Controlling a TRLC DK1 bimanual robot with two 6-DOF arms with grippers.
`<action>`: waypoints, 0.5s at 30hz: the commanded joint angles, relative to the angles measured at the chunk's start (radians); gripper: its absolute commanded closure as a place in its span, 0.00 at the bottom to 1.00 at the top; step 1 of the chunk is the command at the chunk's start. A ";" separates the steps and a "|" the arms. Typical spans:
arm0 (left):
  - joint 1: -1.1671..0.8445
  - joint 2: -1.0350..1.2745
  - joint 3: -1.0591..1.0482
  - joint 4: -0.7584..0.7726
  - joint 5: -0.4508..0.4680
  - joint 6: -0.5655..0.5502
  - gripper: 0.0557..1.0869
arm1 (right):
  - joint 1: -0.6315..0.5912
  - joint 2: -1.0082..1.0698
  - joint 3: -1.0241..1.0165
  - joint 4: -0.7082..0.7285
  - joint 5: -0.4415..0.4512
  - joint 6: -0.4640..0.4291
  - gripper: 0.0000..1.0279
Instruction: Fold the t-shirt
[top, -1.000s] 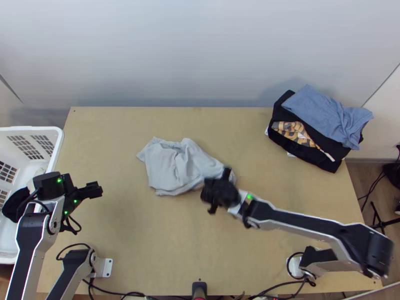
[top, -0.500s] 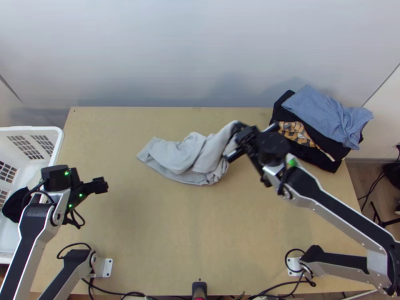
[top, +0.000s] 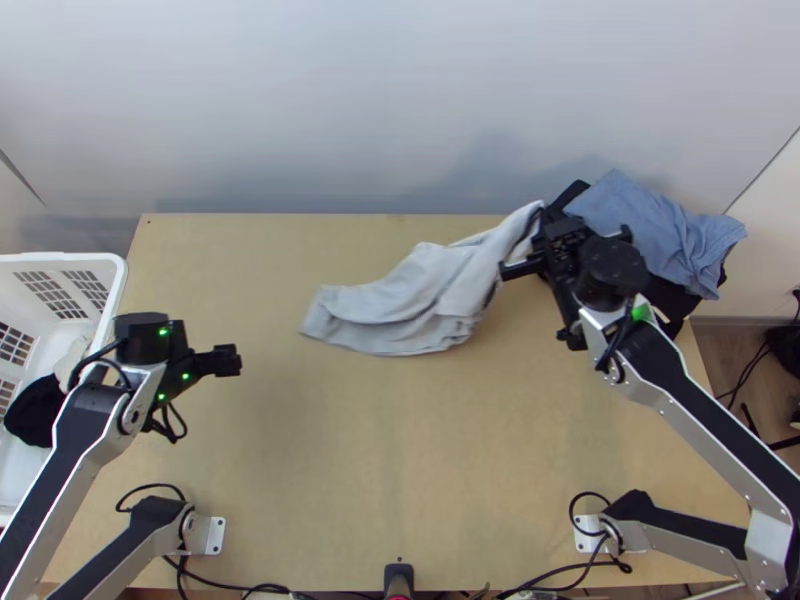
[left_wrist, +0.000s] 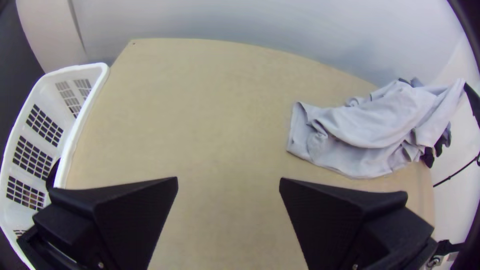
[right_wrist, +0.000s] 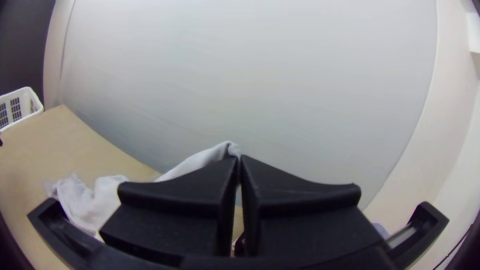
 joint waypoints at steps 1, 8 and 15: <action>-0.088 0.104 0.016 0.042 -0.001 -0.008 0.04 | -0.040 -0.057 -0.063 0.012 0.009 0.029 0.97; -0.198 0.245 -0.009 0.314 -0.009 0.134 0.04 | -0.028 -0.099 -0.109 0.012 0.011 0.032 0.97; -0.284 0.512 0.099 0.502 -0.027 0.187 0.04 | -0.011 -0.094 -0.111 0.012 0.009 0.032 0.97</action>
